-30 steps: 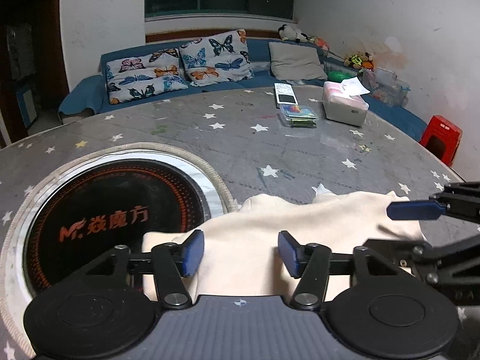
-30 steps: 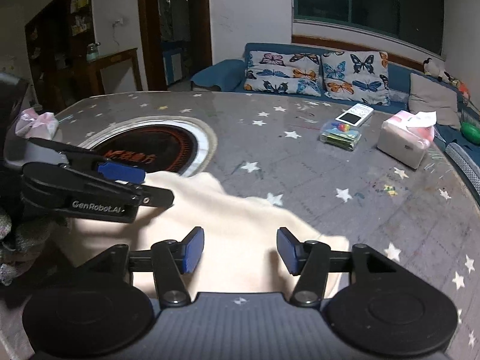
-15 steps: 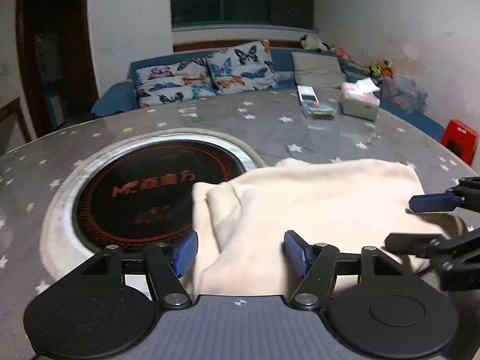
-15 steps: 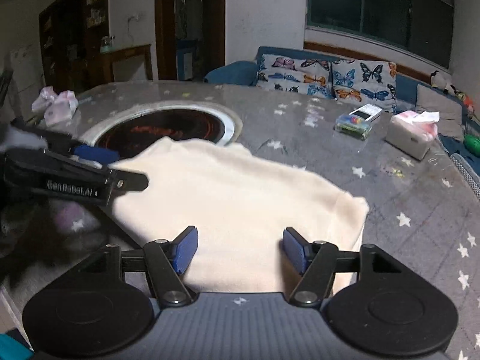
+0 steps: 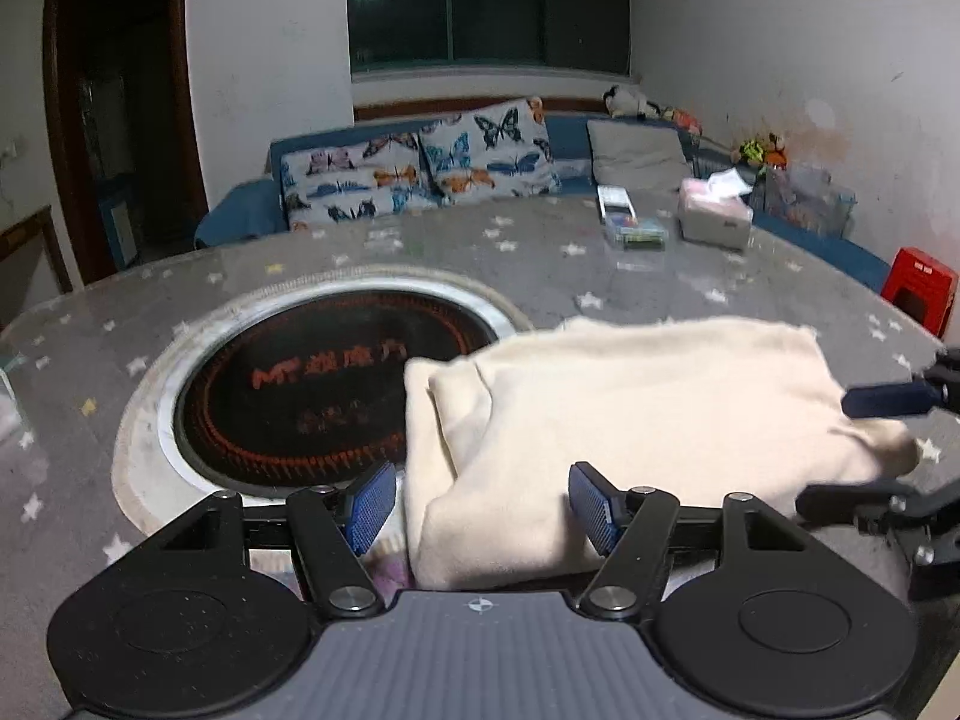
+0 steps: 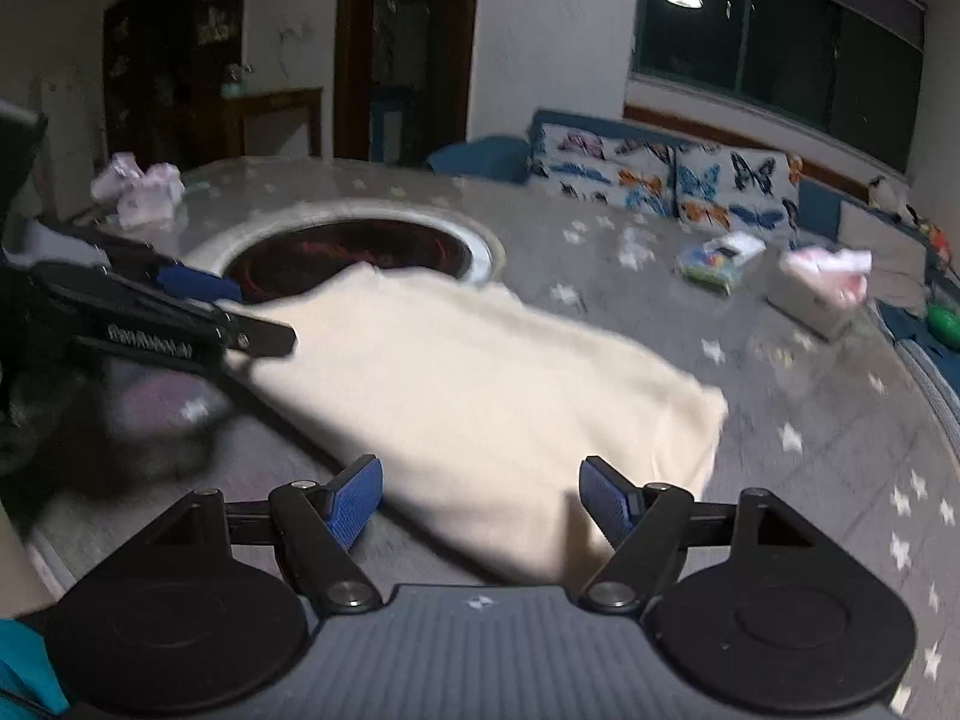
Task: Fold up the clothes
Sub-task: 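Press the folded sweatshirt flat with both open grippers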
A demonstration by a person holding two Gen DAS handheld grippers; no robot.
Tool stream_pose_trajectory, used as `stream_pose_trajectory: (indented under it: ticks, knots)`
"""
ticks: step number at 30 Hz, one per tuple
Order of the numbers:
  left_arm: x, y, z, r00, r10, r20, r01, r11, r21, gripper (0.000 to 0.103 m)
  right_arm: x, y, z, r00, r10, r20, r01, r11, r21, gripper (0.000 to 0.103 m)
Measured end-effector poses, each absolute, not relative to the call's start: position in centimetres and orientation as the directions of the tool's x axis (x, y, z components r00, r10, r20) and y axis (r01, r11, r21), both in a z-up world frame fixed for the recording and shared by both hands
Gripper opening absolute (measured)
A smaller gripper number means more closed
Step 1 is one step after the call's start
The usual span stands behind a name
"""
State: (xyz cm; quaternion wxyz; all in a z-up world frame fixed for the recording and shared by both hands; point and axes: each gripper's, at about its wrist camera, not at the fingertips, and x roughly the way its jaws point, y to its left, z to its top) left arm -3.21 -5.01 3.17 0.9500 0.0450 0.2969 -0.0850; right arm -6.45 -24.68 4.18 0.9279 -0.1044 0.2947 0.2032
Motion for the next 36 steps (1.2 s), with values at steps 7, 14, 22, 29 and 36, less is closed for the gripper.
stream_pose_trajectory:
  ticks: [7,14,22,29,36]
  knots:
    - [-2.7,-4.8,2.2,0.786,-0.115,-0.608,0.171,0.985,0.035,0.067,-3.9,-22.7,3.4,0.708,0.325,-0.627,-0.474,0.877,-0.081,0.082]
    - [-2.9,-4.0,3.2,0.786,-0.132,-0.604,0.158,0.987,-0.010,0.070,-4.1,-21.8,2.6,0.683,0.330,-0.652,-0.498,0.863,-0.085,0.091]
    - [-2.1,-3.0,2.5,0.775,-0.108,-0.623,0.113,0.993,-0.032,0.073,-3.3,-21.7,2.6,0.691,0.316,-0.650,-0.466,0.882,-0.066,0.103]
    - [-1.9,-2.6,2.2,0.763,-0.111,-0.637,0.098,0.994,-0.056,0.079,-3.0,-21.1,1.5,0.674,0.289,-0.680,-0.467,0.880,-0.089,0.103]
    - [-1.9,-2.3,2.1,0.754,-0.106,-0.648,0.077,0.994,-0.074,0.092,-2.9,-21.1,1.4,0.667,0.287,-0.687,-0.461,0.884,-0.078,0.103]
